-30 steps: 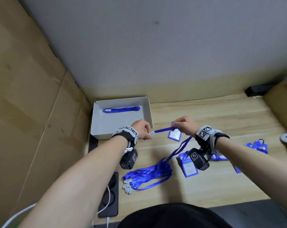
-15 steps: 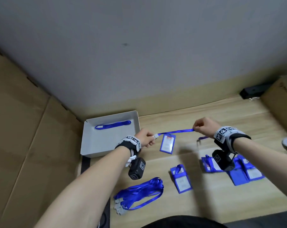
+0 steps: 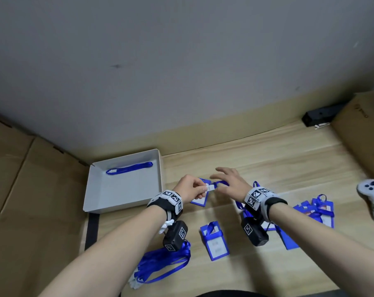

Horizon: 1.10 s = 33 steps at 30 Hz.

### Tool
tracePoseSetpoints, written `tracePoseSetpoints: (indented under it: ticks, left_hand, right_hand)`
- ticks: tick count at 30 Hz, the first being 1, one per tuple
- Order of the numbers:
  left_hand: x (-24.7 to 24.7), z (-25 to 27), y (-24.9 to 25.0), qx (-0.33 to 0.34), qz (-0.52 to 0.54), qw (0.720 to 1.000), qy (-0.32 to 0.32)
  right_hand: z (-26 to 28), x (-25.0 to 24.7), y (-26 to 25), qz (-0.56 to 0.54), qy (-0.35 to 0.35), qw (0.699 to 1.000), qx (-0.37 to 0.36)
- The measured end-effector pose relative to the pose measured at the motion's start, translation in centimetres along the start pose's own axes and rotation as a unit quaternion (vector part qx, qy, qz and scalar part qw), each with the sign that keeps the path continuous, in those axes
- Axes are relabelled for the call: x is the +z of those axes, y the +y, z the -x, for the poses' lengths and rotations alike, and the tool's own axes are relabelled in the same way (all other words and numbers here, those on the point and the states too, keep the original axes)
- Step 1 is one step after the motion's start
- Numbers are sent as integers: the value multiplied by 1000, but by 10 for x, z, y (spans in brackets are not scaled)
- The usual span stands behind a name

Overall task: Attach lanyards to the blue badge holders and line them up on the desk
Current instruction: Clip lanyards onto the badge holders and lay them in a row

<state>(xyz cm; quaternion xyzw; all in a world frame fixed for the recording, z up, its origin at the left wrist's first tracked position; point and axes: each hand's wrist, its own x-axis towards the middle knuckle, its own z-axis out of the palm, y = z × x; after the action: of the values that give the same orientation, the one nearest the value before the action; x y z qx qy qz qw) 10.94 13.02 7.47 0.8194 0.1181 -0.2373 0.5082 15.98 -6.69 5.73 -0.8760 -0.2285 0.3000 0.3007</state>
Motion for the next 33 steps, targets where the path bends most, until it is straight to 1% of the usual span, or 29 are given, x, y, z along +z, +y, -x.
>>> tracePoseSetpoints:
  ticks: [1,2,4,5,8,11,16,20,23,27,29,31,33]
  left_hand:
    - [1,-2,1,-2,-5,1000,3]
    - [2,-4,2,-2,-10,1000,4]
    - [4,-7,2,-2,-22,1000,6]
    - [4,-8,3,-2,-27,1000,6]
    - [7,-10,4,-2,-29,999,17]
    - [10,-11,6,-9,-22,999,43]
    - [9,-11,9,3,0,997,77]
    - [8,-10,10,13,15,996,88]
    - [7,-10,9,8,-5,994,105]
    - [10,-9,12,9,-81,988,131]
    - [12,-8,16,10,-86,987,132]
    - [13,-8,17,11,-82,988,132]
    - [15,-9,15,17,-78,990,117]
  right_hand:
    - [0,0,3,-28,2,1000,-2]
    - [1,1,5,-81,3,997,1]
    - [4,3,8,-197,-7,980,-5]
    - [6,3,8,-220,-15,975,-11]
    - [8,4,7,-240,-9,970,-27]
    - [5,5,5,-267,18,963,-19]
    - [2,3,4,-276,38,960,-11]
    - [4,3,2,-271,52,961,-14]
    - [7,5,2,-274,71,959,-13]
    - [12,7,-4,-305,95,948,-11]
    - [13,9,-3,-316,99,943,-9]
    - [11,11,3,-309,101,946,-2]
    - [10,15,15,-296,105,949,10]
